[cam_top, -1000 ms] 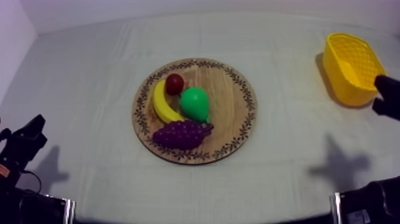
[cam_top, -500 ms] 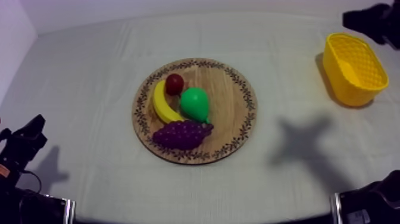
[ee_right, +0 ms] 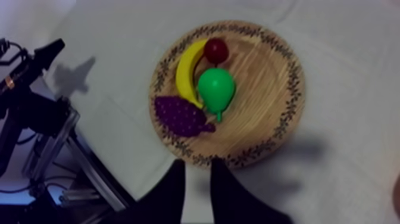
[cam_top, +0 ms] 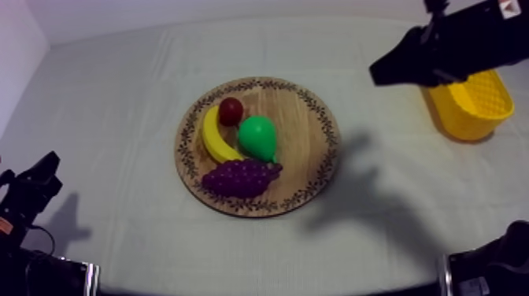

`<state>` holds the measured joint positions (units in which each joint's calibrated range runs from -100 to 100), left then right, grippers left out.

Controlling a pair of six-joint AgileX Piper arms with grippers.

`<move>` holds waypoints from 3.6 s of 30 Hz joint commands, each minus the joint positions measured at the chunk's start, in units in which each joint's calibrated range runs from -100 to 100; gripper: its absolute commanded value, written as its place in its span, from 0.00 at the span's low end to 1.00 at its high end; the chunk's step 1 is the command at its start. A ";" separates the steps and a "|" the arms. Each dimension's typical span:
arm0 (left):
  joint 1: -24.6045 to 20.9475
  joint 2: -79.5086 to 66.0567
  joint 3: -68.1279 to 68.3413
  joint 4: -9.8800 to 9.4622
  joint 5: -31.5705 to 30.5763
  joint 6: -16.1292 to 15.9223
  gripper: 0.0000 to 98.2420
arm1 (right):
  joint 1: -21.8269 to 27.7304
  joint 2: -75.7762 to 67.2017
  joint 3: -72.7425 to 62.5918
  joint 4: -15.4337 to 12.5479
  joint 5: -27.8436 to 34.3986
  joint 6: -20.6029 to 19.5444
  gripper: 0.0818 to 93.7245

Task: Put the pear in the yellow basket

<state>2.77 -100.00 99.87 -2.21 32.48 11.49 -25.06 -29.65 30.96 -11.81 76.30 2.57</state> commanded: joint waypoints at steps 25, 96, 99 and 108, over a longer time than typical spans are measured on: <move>0.01 0.00 0.02 -0.02 0.01 0.01 0.00 | -3.39 18.12 10.77 7.51 -23.96 -0.60 0.91; 0.01 0.00 0.02 -0.02 0.01 0.00 0.00 | -8.69 59.81 -12.74 18.15 -43.76 -11.76 0.66; 0.01 0.00 0.02 -0.02 0.01 -0.01 0.00 | -8.58 59.90 -12.90 18.22 -44.07 -12.07 0.55; 0.01 0.00 0.02 -0.02 0.01 0.00 0.00 | -8.53 60.08 -12.86 18.01 -44.84 -12.29 0.39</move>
<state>2.77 -100.00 99.87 -2.21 32.48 11.49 -33.59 30.39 17.95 6.44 31.49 -9.79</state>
